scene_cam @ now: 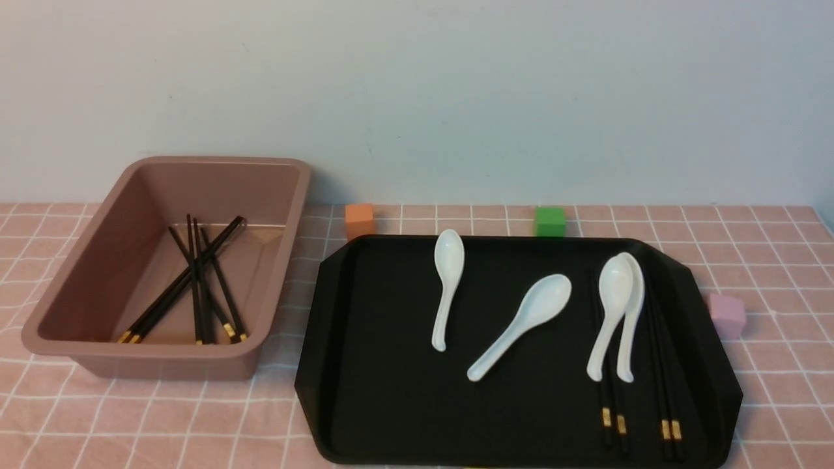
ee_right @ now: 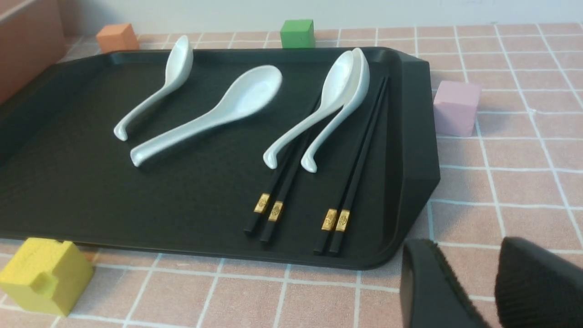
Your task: On pink tablecloth take chopsticks from black tray and put them in box.
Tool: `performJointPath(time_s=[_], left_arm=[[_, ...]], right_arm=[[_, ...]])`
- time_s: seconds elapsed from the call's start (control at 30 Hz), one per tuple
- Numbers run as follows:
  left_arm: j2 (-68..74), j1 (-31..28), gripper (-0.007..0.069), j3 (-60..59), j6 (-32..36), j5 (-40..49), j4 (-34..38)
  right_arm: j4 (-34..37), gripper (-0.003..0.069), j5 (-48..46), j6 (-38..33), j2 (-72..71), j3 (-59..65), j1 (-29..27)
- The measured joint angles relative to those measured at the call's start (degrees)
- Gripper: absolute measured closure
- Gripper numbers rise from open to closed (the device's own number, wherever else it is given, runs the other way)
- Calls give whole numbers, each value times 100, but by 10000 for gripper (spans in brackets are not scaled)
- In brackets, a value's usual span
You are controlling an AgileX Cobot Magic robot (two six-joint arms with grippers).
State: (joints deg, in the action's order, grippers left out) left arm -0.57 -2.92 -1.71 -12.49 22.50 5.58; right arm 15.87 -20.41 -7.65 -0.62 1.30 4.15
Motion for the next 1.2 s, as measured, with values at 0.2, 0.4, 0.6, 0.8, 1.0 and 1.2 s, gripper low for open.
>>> performJointPath(time_s=[0.2,0.4,0.6,0.8,1.0,1.2], left_arm=[[0,0,637,0,0,0,0],[0,0,633,0,5,0,0],[0,0,626,0,5,0,0],[0,0,619,0,5,0,0],[0,0,616,0,5,0,0],[0,0,608,0,5,0,0]], right_arm=[[0,419,0,0,0,0,0],[0,419,0,0,0,0,0],[0,419,0,0,0,0,0],[0,419,0,0,0,0,0],[0,419,0,0,0,0,0],[0,419,0,0,0,0,0]])
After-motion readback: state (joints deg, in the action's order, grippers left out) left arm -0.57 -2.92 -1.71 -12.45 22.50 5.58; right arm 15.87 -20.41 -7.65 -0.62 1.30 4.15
